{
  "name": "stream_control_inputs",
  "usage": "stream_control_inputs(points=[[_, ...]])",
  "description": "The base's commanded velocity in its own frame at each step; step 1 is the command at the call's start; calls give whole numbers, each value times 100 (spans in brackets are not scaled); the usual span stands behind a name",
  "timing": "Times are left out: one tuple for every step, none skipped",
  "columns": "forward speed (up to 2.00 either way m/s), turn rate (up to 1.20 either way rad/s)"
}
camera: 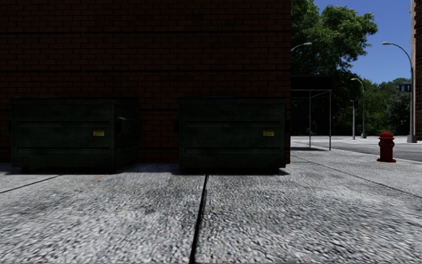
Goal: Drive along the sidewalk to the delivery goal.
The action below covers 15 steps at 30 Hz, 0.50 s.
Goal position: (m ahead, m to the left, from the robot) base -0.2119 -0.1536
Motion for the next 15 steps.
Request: stream_control_inputs(points=[[0, 0], [0, 0], [0, 0], [0, 0], [0, 0], [0, 0], [0, 0], [0, 0], [0, 0], [0, 0], [0, 0], [0, 0], [0, 0], [0, 0], [0, 0]])
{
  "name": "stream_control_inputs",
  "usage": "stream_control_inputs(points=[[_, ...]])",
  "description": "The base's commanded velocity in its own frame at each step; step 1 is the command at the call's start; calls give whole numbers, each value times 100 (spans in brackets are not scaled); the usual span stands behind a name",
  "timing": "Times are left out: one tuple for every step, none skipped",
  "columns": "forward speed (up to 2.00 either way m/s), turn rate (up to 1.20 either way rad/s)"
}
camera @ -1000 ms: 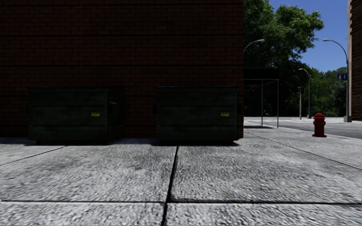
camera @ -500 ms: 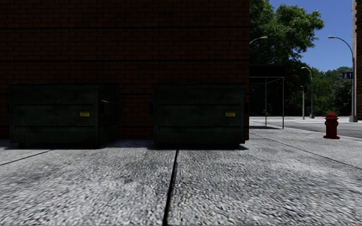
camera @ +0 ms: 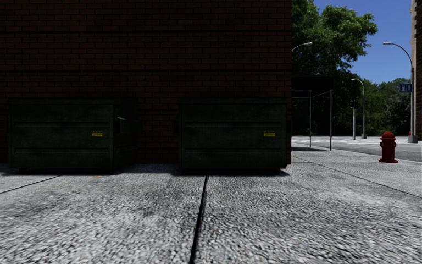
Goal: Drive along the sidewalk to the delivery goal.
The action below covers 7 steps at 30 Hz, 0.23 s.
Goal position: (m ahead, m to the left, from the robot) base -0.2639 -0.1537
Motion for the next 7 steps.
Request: stream_control_inputs(points=[[0, 0], [0, 0], [0, 0], [0, 0], [0, 0], [0, 0], [0, 0]])
